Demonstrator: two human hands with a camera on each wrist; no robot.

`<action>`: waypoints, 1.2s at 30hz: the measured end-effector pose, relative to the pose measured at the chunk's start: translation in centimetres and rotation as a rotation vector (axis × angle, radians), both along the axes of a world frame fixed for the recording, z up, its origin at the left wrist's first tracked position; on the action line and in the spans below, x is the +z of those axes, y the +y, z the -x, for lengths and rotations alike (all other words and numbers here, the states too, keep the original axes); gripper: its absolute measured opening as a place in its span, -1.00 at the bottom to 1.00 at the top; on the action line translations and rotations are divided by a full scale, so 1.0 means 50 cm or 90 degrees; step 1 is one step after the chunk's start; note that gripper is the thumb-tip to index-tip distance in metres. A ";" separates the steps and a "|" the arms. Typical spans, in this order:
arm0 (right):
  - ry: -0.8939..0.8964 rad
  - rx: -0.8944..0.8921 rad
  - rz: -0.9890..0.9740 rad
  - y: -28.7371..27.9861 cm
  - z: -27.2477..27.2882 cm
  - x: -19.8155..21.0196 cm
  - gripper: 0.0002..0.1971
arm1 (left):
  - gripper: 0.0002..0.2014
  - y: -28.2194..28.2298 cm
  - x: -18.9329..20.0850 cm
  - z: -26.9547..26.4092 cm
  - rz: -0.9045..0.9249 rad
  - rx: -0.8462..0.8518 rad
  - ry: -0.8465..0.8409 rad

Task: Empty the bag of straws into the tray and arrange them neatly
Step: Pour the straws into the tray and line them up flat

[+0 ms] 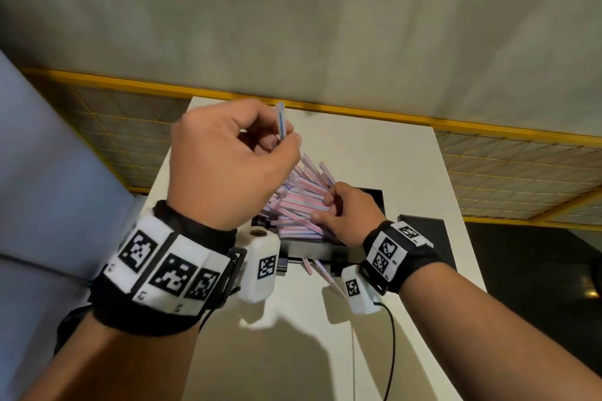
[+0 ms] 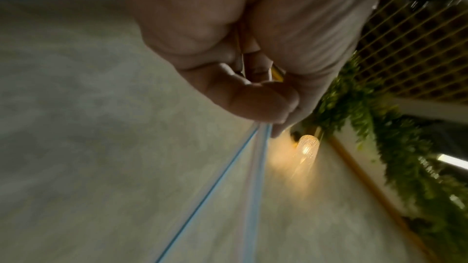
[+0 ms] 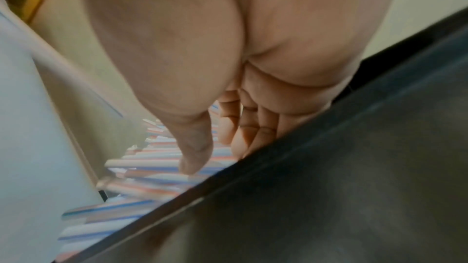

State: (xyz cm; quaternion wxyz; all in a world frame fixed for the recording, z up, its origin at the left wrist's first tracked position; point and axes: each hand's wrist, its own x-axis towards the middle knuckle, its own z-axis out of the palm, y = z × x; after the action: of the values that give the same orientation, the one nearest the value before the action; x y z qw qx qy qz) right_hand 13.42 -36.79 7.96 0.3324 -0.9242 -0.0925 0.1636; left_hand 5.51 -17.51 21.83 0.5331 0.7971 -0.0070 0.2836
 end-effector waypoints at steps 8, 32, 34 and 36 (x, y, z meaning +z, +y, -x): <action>0.100 -0.053 -0.089 -0.082 -0.028 0.022 -0.86 | -0.91 -0.028 -0.039 -0.007 0.087 -0.036 0.041; -0.023 0.192 0.260 -0.038 0.041 -0.007 -0.62 | -0.42 -0.008 -0.245 -0.039 -0.196 0.189 0.264; -0.030 0.191 0.271 -0.038 0.043 -0.016 -0.63 | -0.37 -0.006 -0.268 -0.043 -0.065 0.227 0.325; -0.021 0.213 0.271 -0.034 0.045 -0.020 -0.66 | -0.36 -0.019 -0.278 -0.050 0.169 0.209 0.433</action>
State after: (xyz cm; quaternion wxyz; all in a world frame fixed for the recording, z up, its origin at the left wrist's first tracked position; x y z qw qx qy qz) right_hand 11.19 -38.50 6.98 0.0978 -0.9477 -0.2127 0.2168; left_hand 7.99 -18.44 7.91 0.5508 0.7603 0.3340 0.0833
